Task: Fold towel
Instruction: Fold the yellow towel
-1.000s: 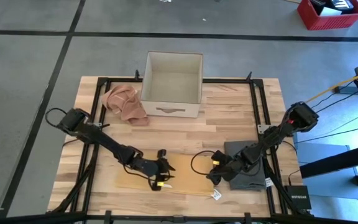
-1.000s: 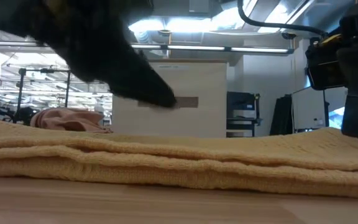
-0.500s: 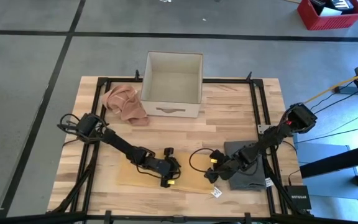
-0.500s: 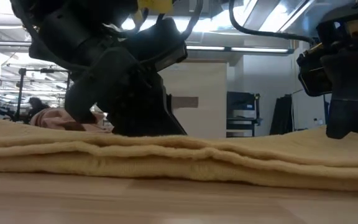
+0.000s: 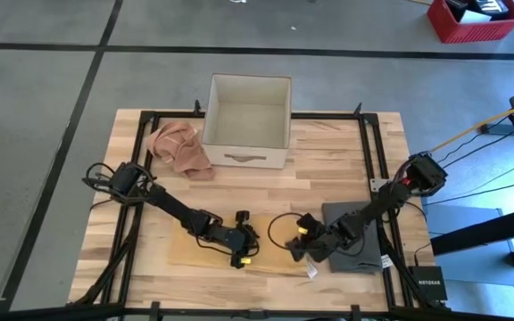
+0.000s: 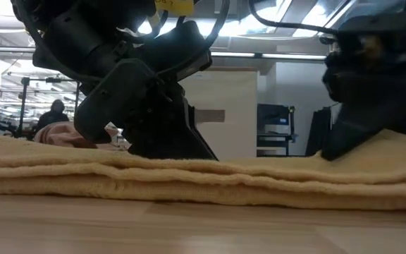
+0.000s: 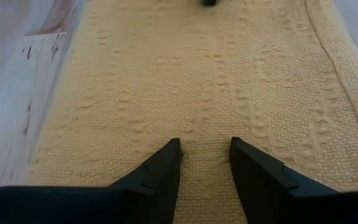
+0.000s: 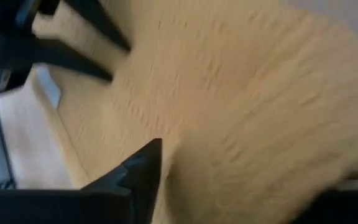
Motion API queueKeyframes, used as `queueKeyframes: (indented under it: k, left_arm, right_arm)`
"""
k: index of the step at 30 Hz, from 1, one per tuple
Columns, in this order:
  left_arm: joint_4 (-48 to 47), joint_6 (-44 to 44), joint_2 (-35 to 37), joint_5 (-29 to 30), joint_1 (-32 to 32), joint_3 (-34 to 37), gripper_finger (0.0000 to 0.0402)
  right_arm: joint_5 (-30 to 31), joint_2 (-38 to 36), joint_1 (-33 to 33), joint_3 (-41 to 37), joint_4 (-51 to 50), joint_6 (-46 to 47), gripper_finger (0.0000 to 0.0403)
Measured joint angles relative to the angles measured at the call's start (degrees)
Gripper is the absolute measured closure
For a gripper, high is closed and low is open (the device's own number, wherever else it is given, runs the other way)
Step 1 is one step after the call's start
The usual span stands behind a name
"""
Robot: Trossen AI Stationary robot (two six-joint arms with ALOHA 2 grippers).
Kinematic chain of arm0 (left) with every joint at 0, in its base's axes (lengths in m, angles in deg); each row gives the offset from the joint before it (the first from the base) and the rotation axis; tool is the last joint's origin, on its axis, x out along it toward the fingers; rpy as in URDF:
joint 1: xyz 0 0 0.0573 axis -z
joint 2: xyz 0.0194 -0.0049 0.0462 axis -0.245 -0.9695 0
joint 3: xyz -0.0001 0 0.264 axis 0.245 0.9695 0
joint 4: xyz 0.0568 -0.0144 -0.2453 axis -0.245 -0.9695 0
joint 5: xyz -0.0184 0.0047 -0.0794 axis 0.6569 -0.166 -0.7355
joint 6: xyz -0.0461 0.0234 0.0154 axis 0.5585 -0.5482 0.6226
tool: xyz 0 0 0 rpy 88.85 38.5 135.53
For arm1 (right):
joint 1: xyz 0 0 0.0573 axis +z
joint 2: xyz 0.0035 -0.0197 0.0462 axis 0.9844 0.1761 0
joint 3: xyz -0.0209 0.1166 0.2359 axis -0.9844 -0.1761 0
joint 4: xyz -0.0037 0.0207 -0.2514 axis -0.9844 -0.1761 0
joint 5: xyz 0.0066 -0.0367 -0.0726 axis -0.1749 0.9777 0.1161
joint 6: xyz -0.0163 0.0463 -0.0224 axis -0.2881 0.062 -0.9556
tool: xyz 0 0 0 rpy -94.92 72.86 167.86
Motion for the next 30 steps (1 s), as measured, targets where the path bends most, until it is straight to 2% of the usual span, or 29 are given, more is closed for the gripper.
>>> queueKeyframes:
  k: [3, 9, 16, 20, 23, 30]
  left_arm:
    - [0.15, 0.00, -0.04, -0.08, 0.02, 0.02, 0.0270]
    - [0.16, 0.07, -0.07, -0.15, 0.02, 0.04, 0.0270]
    - [0.28, 0.02, -0.09, -0.17, 0.03, 0.07, 0.0270]
    - [0.59, 0.02, -0.11, -0.30, 0.04, 0.07, 0.0270]
    - [1.14, 0.00, -0.11, -0.34, 0.03, 0.11, 0.0270]
    - [-1.90, -1.64, 0.75, -0.43, 0.45, -1.27, 0.0270]
  right_arm:
    - [1.75, -0.04, 0.32, 0.02, -0.12, -0.54, 0.0262]
    - [1.65, -2.24, 0.34, 0.50, -0.26, -3.00, 0.0384]
    - [3.11, -4.12, -1.50, 5.61, -0.33, -6.12, 0.0365]
    - [3.38, -1.58, -4.02, 8.51, 0.78, -10.31, 0.0384]
    - [3.34, 0.91, -5.74, 9.66, 5.19, -13.78, 0.0391]
    - [6.39, 4.30, -6.84, 10.38, 7.19, -16.96, 0.0370]
